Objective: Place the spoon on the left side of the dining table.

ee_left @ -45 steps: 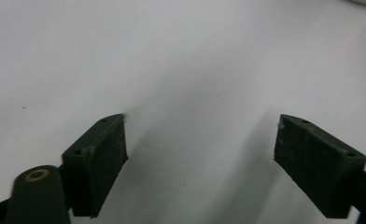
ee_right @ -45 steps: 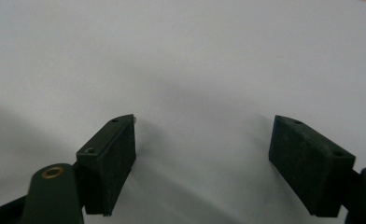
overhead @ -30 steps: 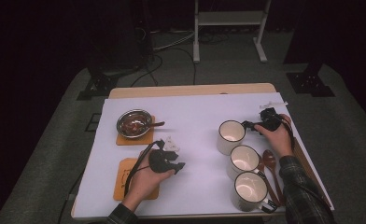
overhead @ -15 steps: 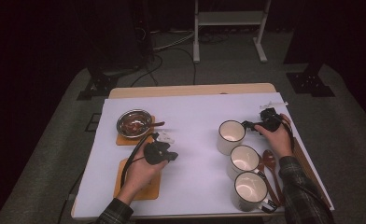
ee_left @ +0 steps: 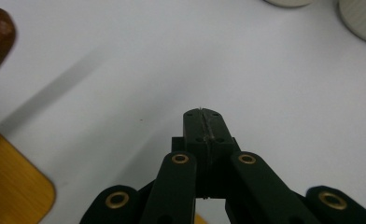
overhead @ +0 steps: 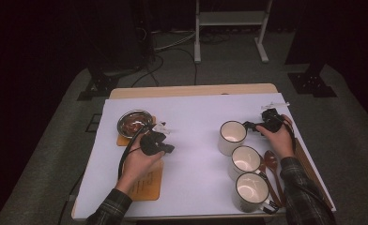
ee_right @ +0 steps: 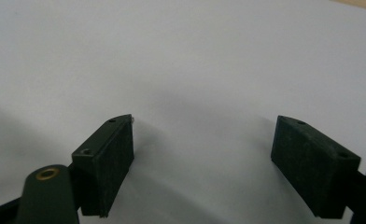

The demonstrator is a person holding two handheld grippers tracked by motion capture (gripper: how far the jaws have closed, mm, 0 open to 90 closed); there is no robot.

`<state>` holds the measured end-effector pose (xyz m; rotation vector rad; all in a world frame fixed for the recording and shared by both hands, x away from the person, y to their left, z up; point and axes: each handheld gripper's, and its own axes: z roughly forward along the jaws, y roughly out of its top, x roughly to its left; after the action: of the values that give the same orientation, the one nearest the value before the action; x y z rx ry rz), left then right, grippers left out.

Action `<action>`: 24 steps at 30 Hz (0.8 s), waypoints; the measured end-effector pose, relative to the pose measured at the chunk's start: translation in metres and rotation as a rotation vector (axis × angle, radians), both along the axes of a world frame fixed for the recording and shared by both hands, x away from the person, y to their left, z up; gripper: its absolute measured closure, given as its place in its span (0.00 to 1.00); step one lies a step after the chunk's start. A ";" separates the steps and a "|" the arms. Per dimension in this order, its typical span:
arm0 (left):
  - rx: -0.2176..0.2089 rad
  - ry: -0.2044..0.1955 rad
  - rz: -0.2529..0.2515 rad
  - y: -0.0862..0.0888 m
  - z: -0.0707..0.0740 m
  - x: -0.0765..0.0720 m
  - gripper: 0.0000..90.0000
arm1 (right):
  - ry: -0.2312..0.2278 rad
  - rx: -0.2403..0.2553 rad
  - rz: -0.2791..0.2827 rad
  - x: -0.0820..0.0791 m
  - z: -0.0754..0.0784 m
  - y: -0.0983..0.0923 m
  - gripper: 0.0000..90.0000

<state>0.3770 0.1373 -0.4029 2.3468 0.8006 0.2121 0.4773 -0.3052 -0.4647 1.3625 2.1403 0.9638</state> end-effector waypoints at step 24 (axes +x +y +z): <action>-0.026 -0.015 0.089 0.018 0.009 0.050 1.00 | 0.000 0.001 0.000 0.000 0.000 0.000 0.22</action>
<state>0.4268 0.1553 -0.3936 2.2843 0.8966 0.2552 0.4773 -0.3053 -0.4647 1.3629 2.1400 0.9650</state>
